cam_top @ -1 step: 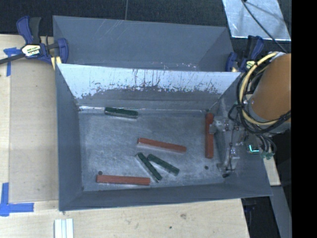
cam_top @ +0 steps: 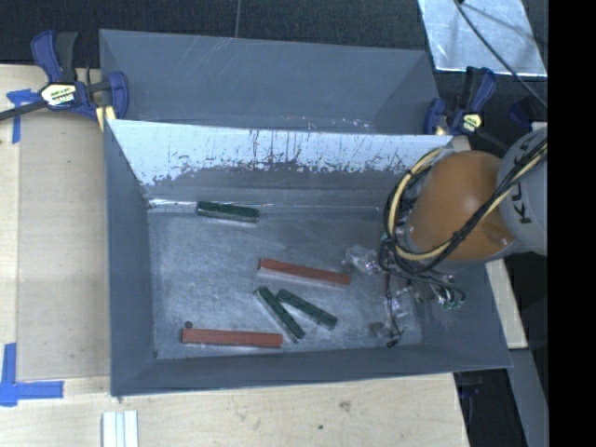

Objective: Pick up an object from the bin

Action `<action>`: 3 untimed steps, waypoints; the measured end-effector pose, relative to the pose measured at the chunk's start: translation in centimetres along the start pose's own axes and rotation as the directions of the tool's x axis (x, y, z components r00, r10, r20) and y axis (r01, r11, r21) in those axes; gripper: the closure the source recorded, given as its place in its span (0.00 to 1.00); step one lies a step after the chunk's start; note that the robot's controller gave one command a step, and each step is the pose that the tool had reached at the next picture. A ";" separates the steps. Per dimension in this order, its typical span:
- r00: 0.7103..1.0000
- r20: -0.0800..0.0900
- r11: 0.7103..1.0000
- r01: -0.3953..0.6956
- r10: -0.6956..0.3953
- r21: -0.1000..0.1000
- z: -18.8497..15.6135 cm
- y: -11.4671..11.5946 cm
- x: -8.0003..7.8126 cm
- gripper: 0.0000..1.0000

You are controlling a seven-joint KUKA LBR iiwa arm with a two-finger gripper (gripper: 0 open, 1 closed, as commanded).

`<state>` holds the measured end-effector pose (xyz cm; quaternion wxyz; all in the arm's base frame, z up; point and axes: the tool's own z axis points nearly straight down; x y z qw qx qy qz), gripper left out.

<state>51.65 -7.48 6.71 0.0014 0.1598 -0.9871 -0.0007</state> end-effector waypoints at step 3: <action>0.967 0.012 0.967 0.255 -0.255 0.008 -14.7 7.9 -3.8 1.00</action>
Offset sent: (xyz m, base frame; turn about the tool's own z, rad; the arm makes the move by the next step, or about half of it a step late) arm 0.0269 0.0824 0.0029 -0.0703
